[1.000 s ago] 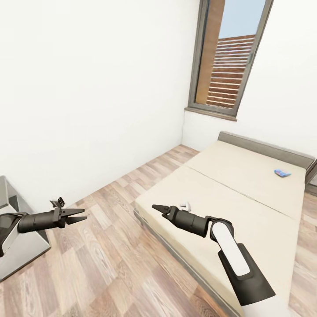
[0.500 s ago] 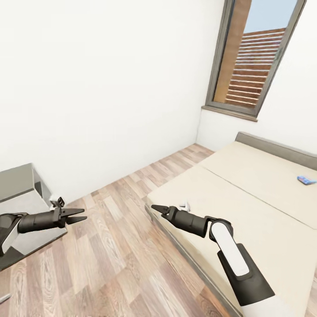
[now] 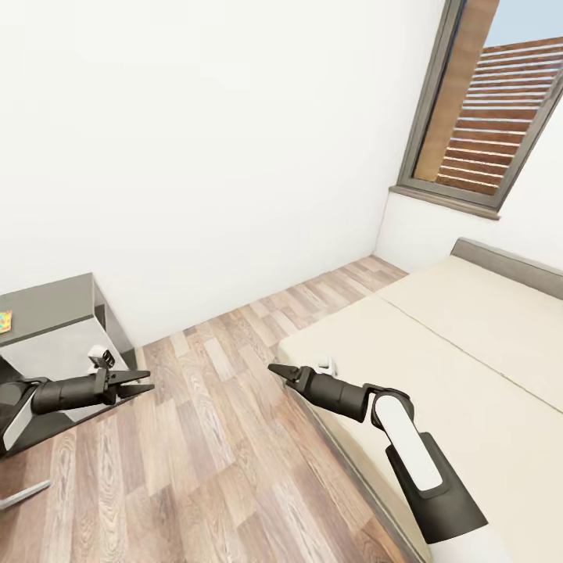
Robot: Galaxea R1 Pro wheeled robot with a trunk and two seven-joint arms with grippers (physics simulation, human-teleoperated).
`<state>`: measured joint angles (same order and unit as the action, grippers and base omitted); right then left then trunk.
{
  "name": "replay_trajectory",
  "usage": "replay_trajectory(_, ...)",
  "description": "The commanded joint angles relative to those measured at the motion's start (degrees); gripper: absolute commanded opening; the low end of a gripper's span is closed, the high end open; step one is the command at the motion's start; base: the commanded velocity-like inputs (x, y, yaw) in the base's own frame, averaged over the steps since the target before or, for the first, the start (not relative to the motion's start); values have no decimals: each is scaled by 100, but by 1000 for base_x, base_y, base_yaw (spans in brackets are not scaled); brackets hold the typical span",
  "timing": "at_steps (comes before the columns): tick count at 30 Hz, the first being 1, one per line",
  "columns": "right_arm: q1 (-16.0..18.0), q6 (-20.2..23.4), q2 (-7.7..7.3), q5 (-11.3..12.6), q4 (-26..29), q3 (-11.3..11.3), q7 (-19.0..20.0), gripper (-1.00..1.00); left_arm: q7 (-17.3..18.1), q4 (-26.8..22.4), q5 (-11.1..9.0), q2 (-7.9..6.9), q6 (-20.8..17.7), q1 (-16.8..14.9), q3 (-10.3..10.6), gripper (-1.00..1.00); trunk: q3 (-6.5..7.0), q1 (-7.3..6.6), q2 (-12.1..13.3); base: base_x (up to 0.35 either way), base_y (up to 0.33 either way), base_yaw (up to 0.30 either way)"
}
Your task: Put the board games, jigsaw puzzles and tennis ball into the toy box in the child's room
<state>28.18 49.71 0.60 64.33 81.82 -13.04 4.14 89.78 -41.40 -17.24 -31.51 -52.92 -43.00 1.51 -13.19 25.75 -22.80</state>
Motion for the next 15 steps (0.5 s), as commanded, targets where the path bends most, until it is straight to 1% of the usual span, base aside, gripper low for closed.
replay_trajectory(1, 4, 19, 1, -46, 1, 5, 43, 100, 22, 0, -7, -4, -61, -7, 16, 100, -17, 3, -12, 0, -271, 238)
replay_trajectory(10, 4, 13, 2, -48, 1, 2, 43, 100, 22, 0, -7, -4, -60, -7, 16, 100, -72, 3, -12, 0, -272, 238)
replay_trajectory(15, 4, 13, 2, -51, 1, 0, 43, 100, 22, 0, -7, -4, -60, -7, 16, 100, -103, 3, -12, 0, -84, 238)
